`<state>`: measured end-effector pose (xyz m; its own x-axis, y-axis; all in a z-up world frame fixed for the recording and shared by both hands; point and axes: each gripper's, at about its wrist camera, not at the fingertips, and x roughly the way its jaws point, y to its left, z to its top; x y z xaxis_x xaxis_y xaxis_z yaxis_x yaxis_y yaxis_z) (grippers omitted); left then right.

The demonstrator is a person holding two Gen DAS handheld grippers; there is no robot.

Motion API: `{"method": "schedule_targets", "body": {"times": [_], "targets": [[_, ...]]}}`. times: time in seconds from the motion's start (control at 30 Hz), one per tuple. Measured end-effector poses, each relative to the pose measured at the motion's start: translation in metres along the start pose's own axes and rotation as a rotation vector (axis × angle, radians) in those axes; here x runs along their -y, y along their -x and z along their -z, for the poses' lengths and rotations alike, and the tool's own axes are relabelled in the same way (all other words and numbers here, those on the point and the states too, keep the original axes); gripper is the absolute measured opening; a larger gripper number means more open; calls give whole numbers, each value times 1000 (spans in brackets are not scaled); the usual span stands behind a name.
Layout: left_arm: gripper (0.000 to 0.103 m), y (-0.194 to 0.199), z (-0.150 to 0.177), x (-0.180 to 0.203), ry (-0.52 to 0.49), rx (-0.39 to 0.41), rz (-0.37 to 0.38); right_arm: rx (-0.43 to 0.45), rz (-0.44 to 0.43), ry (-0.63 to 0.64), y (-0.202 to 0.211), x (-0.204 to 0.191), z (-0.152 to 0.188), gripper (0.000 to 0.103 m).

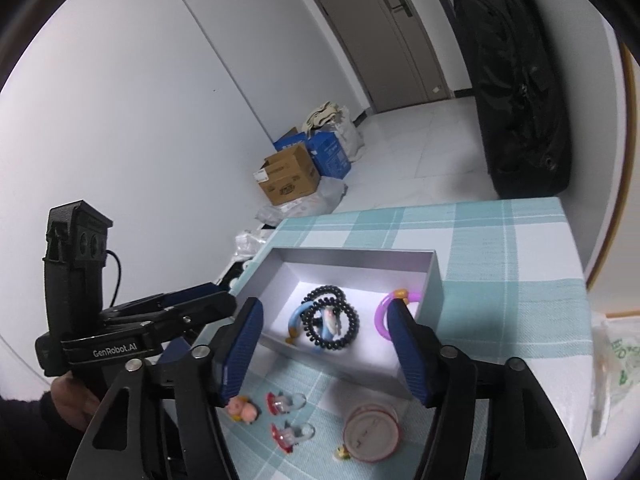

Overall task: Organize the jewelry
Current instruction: 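Lower the bead bracelet and blue ring into the box and open both tools, then move the left tool to the pink pig figurine and grasp it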

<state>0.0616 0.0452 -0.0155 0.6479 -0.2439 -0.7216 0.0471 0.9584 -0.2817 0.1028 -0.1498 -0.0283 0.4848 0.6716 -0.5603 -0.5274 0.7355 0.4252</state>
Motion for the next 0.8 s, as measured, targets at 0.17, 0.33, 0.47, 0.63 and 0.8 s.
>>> {"method": "schedule_targets", "body": {"times": [0.17, 0.33, 0.47, 0.63, 0.8], "targets": [[64, 9, 12, -1, -7, 7, -20, 14, 36, 28, 13, -7, 9, 77], [70, 14, 24, 0, -17, -12, -19, 10, 70, 32, 19, -9, 17, 86], [71, 9, 35, -1, -29, -51, -23, 0, 100, 30, 22, -9, 24, 93], [71, 2, 50, -3, -38, -136, -27, -15, 126, 33, 23, -10, 32, 97], [71, 0, 58, 0, -69, -165, -48, -37, 147, 31, 23, -9, 39, 100]]}}
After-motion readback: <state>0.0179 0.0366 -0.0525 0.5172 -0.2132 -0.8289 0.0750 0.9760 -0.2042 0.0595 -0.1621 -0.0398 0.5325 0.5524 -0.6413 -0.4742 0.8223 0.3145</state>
